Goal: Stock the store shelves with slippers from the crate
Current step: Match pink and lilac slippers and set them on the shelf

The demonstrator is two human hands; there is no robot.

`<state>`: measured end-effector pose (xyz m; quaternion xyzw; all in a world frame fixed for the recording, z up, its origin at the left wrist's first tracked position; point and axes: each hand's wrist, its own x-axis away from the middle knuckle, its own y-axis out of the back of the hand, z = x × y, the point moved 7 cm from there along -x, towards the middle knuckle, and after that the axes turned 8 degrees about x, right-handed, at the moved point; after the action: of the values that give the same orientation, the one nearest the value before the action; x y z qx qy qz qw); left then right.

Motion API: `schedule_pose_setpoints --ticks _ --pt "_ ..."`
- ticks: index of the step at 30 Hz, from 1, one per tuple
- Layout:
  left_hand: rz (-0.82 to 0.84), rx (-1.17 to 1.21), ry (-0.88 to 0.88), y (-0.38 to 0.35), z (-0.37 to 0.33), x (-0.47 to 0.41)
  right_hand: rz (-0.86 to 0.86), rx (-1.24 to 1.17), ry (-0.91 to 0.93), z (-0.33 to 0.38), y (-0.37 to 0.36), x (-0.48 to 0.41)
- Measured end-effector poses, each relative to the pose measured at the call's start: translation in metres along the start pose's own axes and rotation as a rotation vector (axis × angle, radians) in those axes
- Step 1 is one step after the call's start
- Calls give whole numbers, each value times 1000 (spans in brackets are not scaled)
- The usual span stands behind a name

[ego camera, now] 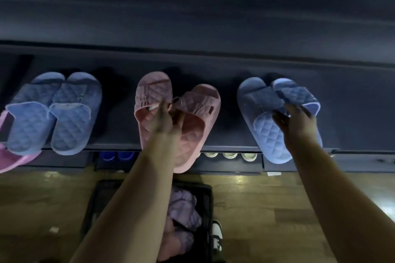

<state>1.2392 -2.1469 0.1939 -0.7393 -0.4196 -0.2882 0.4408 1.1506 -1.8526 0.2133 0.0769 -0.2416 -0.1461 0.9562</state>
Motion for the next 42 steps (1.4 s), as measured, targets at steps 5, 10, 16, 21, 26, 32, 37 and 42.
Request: schedule_pose_setpoints --ticks 5,10,16,21,26,32,37,42 --pt "100 -62 -12 8 -2 1 -213 511 184 -13 0 32" --pt "290 -317 57 4 -3 12 121 488 209 -43 -72 84" --pt "165 -1146 -984 35 -61 19 102 626 175 -68 -114 99" --pt "96 -1500 -1047 65 -53 -3 15 666 373 -47 -112 86" --pt "267 -1640 -1038 74 -40 -1 -27 663 516 -48 -109 80" --pt "438 -1801 -1034 85 -36 -8 191 641 466 -65 -124 104" --pt "488 -1870 -1036 77 -42 -18 408 862 641 -64 -154 124" --pt "514 -1769 -992 61 -61 -32 355 856 645 -54 -168 110"
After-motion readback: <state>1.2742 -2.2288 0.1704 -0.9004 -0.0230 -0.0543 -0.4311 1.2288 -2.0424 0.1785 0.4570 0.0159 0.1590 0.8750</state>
